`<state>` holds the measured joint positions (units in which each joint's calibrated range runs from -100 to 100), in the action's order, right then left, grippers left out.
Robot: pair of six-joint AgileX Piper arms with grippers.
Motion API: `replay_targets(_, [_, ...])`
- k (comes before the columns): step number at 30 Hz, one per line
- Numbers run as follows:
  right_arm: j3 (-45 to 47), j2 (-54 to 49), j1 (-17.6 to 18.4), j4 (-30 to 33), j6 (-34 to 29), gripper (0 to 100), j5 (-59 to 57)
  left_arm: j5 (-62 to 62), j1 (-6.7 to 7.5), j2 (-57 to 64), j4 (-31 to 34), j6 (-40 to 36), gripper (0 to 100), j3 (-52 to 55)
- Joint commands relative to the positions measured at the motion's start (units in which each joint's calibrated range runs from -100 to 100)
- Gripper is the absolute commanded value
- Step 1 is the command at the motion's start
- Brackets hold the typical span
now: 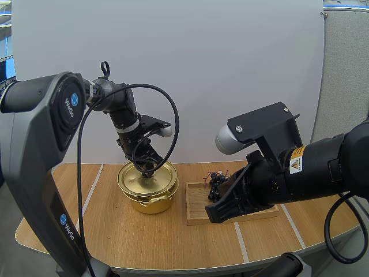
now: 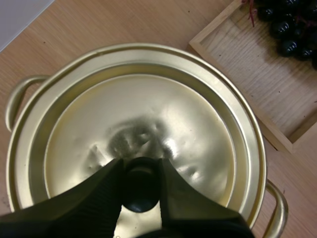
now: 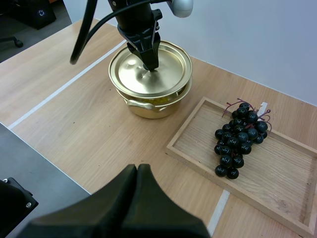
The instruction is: Open the pot, put the pineapple inside, and close it
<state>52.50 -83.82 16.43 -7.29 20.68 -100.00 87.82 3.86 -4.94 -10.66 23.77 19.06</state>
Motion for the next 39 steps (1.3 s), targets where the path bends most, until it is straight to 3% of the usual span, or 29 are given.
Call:
replay_targets(1, [0.20,-0.54,-0.27,0.32,-0.20,0,0.00,-1.93,0.19,-0.72,-1.49,0.27,0,0.14])
replay_targets(16, [0.20,-0.54,-0.27,0.32,-0.20,0,0.00,-2.89,0.19,-2.61,-4.52,1.68,0,0.14])
replay_targets(39, [0.20,-0.54,-0.27,0.32,-0.20,0,0.00,-0.80,0.19,-5.42,-3.19,1.68,0,0.14])
